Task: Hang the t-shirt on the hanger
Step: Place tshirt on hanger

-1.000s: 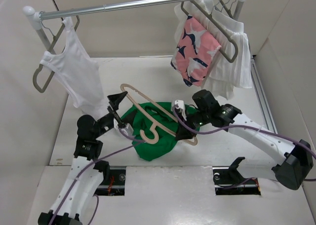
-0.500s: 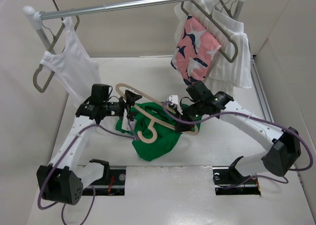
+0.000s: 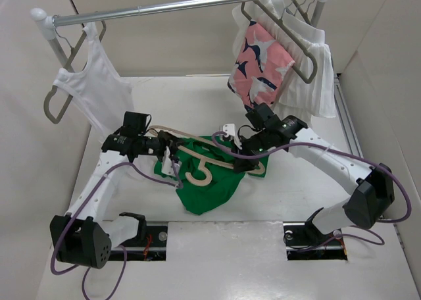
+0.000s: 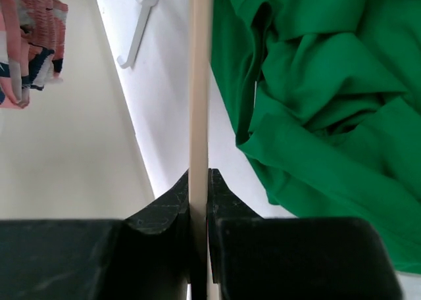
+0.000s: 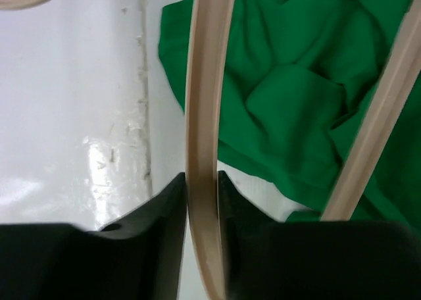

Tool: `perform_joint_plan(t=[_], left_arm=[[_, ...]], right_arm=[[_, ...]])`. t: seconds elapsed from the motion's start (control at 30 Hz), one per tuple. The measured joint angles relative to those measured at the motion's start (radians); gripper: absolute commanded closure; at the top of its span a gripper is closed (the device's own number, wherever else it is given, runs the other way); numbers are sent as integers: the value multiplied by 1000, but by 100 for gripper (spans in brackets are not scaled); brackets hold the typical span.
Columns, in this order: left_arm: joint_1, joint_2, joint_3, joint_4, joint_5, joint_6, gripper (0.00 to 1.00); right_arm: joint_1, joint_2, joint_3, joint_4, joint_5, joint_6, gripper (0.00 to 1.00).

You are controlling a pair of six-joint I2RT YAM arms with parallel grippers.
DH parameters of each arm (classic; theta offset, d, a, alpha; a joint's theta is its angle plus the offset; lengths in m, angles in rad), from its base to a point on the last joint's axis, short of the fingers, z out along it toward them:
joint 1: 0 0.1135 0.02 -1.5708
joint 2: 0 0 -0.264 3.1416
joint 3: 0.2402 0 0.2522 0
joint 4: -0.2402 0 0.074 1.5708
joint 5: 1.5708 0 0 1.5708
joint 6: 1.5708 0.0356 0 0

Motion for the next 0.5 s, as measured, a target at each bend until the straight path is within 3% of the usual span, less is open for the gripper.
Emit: perform_joint_plan(t=[0.1,0.13,0.17,0.4,0.5], left_arm=[[0,-3,-1,8,8,-33,100],[0,1,0,3,14,-41,100],[0,9,3,-7,20,-54,100],[0,128,111,-135,88,-141,100],[0,167,146,-201,117,-147,100]], right_arm=[[5,-5,18,14,50,6,29],[10,-13,22,28,86,7,11],[20,-25,24,43,129,10,0],[184,-266,-79,297,432,-8,0],[191,-309,-108,389,510,-21,0]])
